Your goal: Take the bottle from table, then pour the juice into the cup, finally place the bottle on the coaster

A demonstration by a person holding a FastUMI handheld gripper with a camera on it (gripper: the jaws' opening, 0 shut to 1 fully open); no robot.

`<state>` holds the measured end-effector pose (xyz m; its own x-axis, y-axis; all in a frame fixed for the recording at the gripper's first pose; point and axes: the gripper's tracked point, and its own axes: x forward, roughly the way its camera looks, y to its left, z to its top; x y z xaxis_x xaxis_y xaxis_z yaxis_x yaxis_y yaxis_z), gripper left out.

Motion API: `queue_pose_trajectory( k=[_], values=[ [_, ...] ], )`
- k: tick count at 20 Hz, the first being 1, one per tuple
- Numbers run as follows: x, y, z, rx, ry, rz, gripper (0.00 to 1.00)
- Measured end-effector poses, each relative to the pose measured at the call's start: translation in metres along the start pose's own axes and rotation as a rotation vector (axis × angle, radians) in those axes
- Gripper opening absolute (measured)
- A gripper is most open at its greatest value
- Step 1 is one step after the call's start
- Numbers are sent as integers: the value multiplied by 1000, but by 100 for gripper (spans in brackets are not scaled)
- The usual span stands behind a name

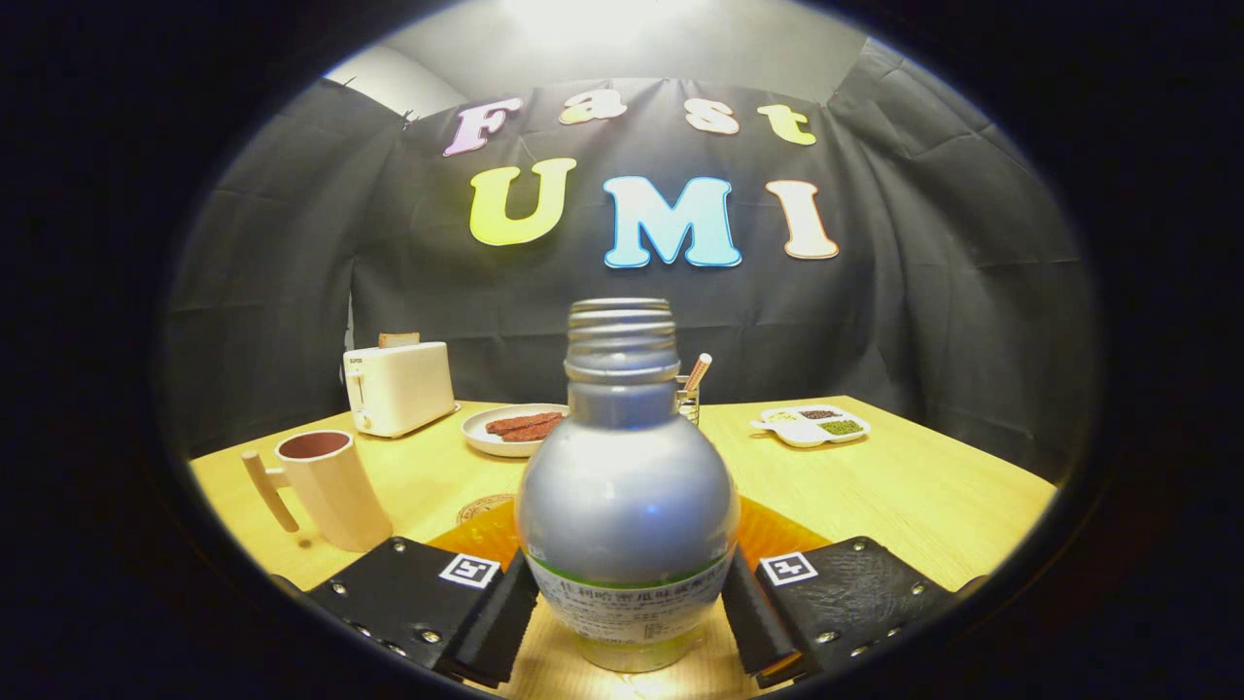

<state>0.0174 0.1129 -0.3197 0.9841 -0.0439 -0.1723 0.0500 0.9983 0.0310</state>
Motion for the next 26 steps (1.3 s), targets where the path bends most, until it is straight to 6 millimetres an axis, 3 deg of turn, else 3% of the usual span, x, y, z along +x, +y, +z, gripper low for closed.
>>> queue_pose_trajectory(
  k=[3,8,14,22,26],
  values=[
    [1,12,5,-87,13,2,82],
    [11,38,33,-327,-28,-9,82],
    [21,71,50,-531,-61,19,82],
    [40,89,54,-731,-58,7,81],
    [45,88,60,-878,-74,-36,82]
  ],
)
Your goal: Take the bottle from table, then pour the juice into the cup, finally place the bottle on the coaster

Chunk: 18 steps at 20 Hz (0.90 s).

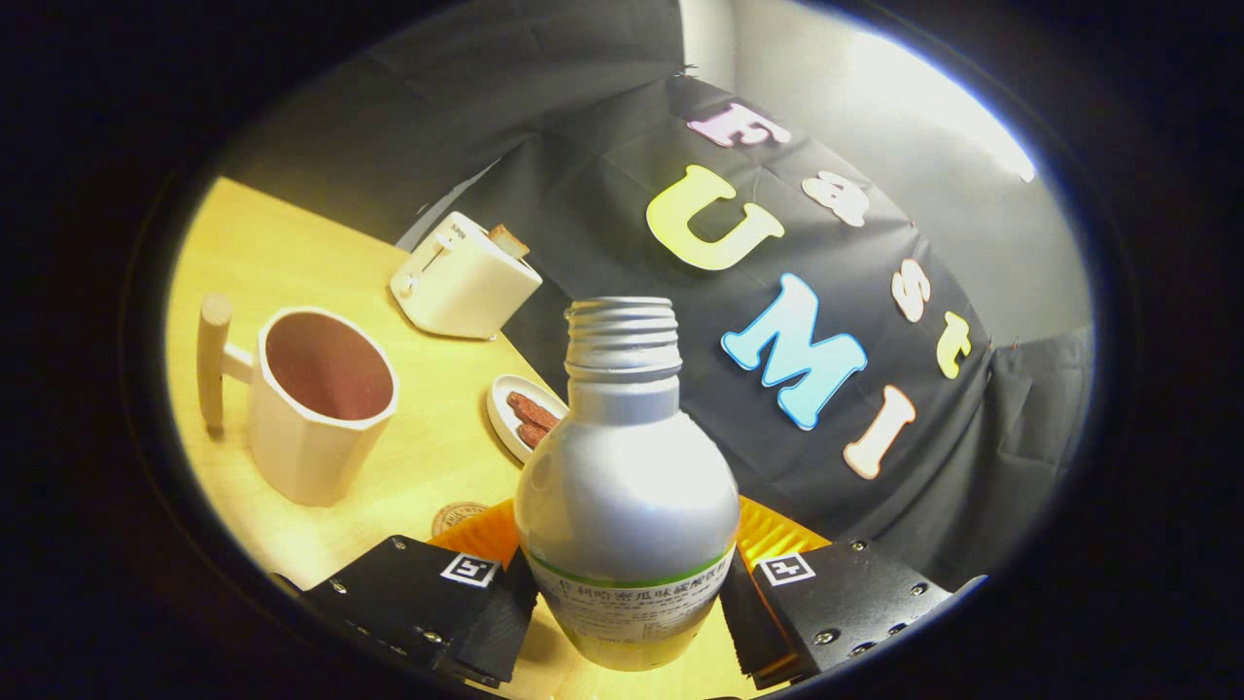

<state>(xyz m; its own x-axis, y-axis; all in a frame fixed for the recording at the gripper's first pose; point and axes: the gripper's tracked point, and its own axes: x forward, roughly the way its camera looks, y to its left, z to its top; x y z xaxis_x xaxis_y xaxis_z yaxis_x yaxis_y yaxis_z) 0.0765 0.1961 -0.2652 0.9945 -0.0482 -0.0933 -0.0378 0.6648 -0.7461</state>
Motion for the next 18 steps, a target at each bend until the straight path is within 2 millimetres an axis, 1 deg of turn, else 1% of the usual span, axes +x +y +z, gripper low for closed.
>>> queue_pose_trajectory(
  k=[1,6,10,13,18],
  values=[
    [3,0,0,-30,-1,-8,82],
    [3,14,1,-140,7,0,81],
    [14,24,2,-228,7,12,82],
    [11,34,3,-279,3,22,82],
    [13,44,8,-394,-14,34,81]
  ],
)
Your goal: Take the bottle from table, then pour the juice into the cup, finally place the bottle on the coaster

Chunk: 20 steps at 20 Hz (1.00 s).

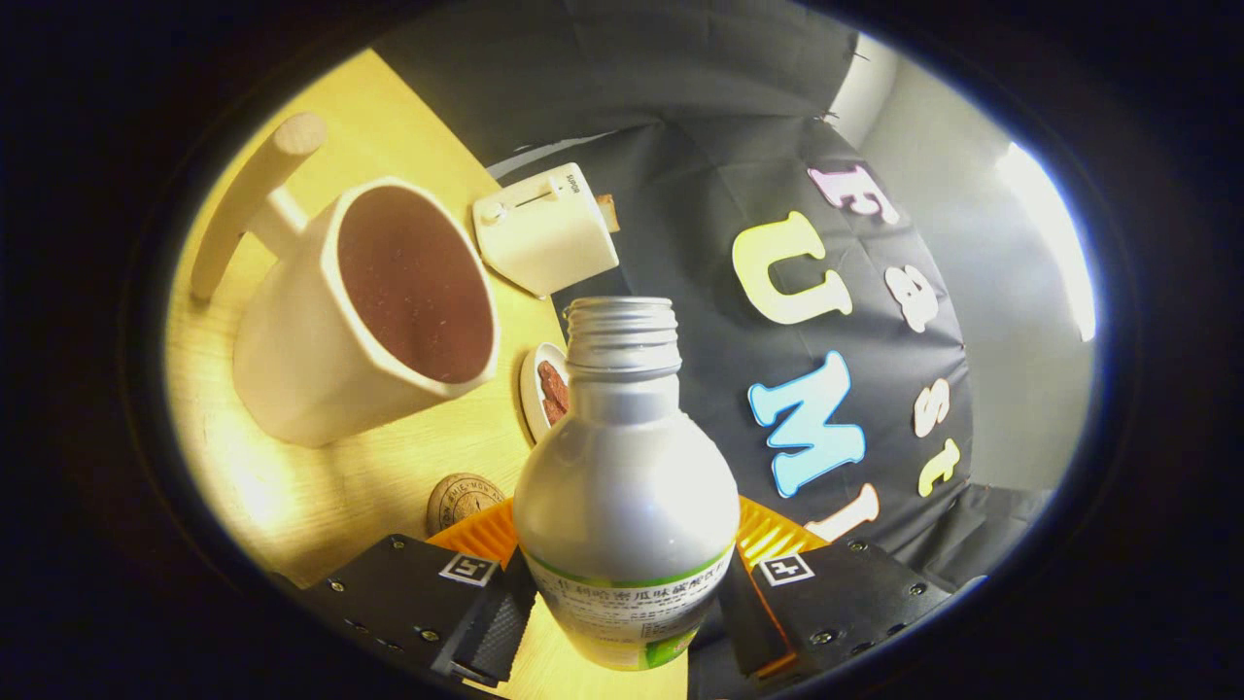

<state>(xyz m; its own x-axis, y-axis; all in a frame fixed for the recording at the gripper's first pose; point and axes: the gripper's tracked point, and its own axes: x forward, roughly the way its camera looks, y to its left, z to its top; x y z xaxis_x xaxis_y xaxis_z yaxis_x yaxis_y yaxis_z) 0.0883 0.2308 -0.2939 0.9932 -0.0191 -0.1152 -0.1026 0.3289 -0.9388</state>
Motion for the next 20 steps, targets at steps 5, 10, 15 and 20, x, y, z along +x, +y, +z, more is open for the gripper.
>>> queue_pose_trajectory(
  k=[5,10,15,20],
  values=[
    [3,-4,1,-76,0,-15,81],
    [0,-5,9,-172,-28,-16,81],
    [3,-12,11,-259,-36,-26,81],
    [-1,-14,11,-333,-39,-37,81]
  ],
)
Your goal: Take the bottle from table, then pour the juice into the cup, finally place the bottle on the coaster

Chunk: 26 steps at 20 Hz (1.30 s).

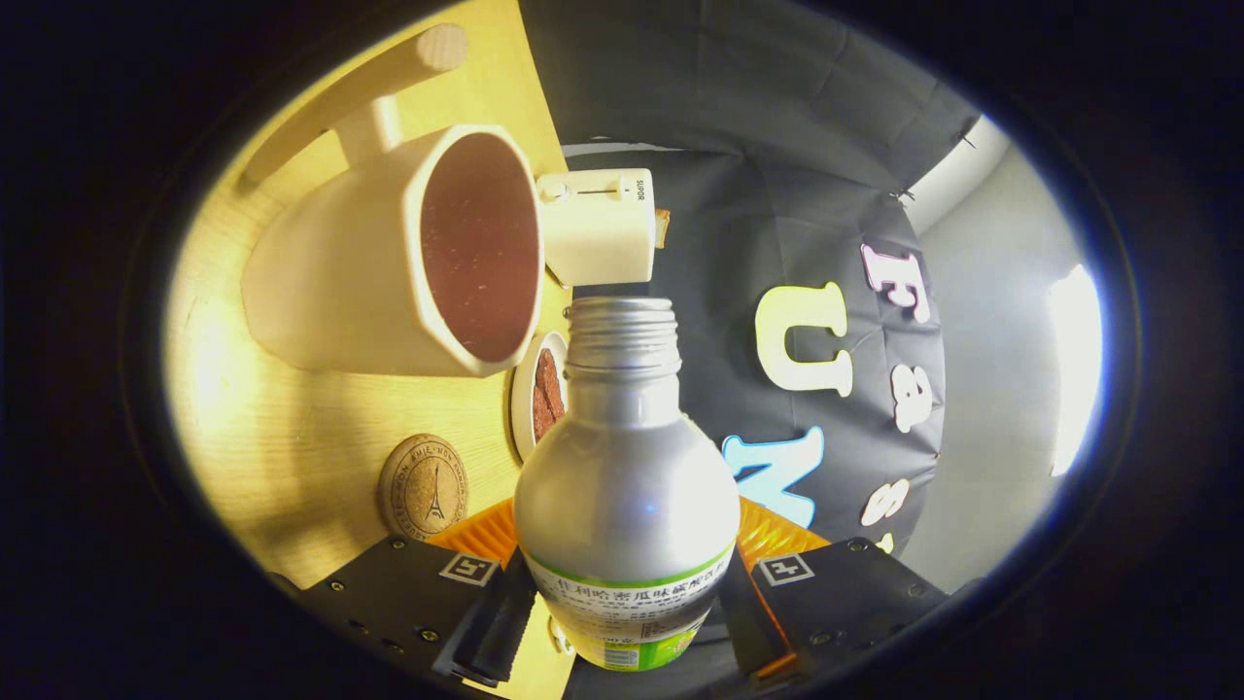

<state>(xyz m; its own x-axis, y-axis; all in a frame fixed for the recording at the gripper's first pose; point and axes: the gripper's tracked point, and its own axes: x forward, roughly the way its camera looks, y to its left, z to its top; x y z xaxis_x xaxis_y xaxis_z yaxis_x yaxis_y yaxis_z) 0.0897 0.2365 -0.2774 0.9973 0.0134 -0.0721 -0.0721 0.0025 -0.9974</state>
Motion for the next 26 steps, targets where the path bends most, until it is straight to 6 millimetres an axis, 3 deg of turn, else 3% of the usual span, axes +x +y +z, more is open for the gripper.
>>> queue_pose_trajectory(
  k=[26],
  values=[
    [-1,-31,-3,-259,1,-6,81]
  ],
)
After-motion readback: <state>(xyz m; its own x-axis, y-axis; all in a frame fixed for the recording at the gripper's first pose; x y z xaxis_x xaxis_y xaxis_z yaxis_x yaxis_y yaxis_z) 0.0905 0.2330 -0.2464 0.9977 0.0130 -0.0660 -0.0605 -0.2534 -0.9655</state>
